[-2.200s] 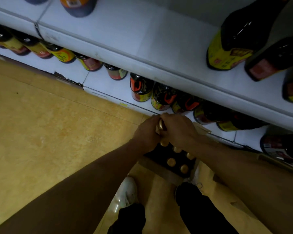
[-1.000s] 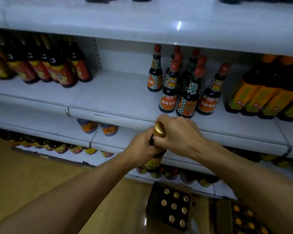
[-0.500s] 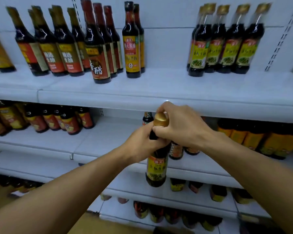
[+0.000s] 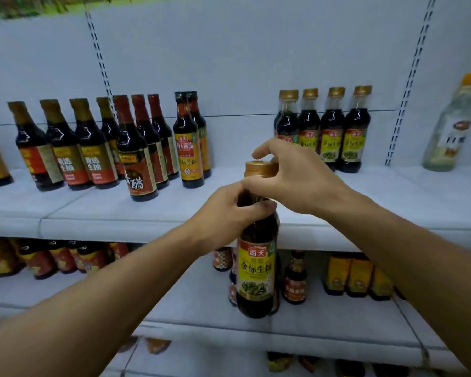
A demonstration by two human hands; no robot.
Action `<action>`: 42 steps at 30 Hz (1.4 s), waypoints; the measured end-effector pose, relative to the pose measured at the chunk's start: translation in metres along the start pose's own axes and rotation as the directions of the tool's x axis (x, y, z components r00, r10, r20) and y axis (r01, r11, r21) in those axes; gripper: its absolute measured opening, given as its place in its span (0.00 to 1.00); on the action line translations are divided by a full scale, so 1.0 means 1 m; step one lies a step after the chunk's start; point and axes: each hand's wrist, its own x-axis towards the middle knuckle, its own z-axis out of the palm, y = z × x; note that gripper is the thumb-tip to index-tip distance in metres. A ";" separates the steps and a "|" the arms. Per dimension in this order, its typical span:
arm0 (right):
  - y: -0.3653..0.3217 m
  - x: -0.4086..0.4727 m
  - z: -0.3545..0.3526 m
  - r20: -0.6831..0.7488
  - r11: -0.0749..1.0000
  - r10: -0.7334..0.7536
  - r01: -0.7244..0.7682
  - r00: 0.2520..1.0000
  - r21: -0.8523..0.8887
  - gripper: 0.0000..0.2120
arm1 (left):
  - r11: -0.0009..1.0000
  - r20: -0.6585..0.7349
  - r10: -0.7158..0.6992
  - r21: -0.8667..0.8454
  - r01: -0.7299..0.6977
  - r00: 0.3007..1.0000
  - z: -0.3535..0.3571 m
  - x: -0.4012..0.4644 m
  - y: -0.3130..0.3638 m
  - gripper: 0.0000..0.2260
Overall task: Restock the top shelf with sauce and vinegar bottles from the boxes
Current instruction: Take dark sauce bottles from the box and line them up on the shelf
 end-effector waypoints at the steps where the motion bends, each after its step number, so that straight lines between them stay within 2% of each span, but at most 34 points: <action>1: 0.001 0.005 -0.006 -0.022 1.000 0.000 0.000 1.000 0.014 0.26 | 1.000 -0.003 0.012 0.001 -0.012 1.000 0.000 0.007 0.006 0.08; 6: 0.010 0.029 -0.034 -0.113 0.998 0.005 0.002 0.994 0.062 0.29 | 0.997 -0.028 0.078 -0.019 -0.079 0.997 0.001 0.042 0.033 0.04; 12: 0.028 0.051 -0.061 -0.191 0.997 0.012 0.001 0.982 0.071 0.30 | 0.990 -0.013 0.134 -0.029 -0.135 0.991 0.009 0.082 0.052 0.10; 17: 0.049 0.069 -0.079 -0.257 0.993 0.003 0.028 0.966 0.116 0.29 | 0.985 -0.039 0.162 -0.055 -0.164 0.986 0.017 0.119 0.063 0.11; 23: 0.088 0.085 -0.092 -0.248 0.955 -0.002 0.076 0.969 0.288 0.21 | 0.974 -0.026 0.203 -0.097 -0.205 0.979 0.028 0.159 0.076 0.11; 25: 0.103 0.088 -0.092 -0.232 0.943 0.004 0.074 0.973 0.323 0.23 | 0.971 0.003 0.224 -0.087 -0.222 0.975 0.031 0.169 0.079 0.11; 28: 0.130 0.089 -0.090 -0.173 0.924 0.053 0.017 0.984 0.381 0.38 | 0.975 0.000 0.216 -0.050 -0.216 0.976 0.037 0.189 0.078 0.11; 30: 0.147 0.083 -0.085 -0.119 0.917 0.093 -0.039 0.989 0.398 0.43 | 0.982 -0.021 0.185 -0.031 -0.186 0.982 0.041 0.202 0.073 0.10; 31: 0.156 0.079 -0.081 -0.077 0.915 0.111 -0.071 0.991 0.398 0.42 | 0.986 -0.036 0.166 -0.017 -0.167 0.985 0.043 0.209 0.070 0.10; 34: 0.179 0.068 -0.068 0.090 0.890 0.139 -0.164 0.986 0.425 0.27 | 0.992 -0.080 0.129 0.023 -0.127 0.988 0.049 0.228 0.058 0.09; 38: 0.213 0.066 -0.050 0.246 0.895 0.209 -0.286 0.947 0.341 0.35 | 0.996 -0.084 0.083 0.022 -0.082 0.993 0.058 0.248 0.042 0.10; 42: 0.236 0.074 -0.032 0.259 0.897 0.252 -0.326 0.932 0.300 0.43 | 0.998 -0.093 0.062 -0.008 -0.063 0.994 0.061 0.260 0.036 0.10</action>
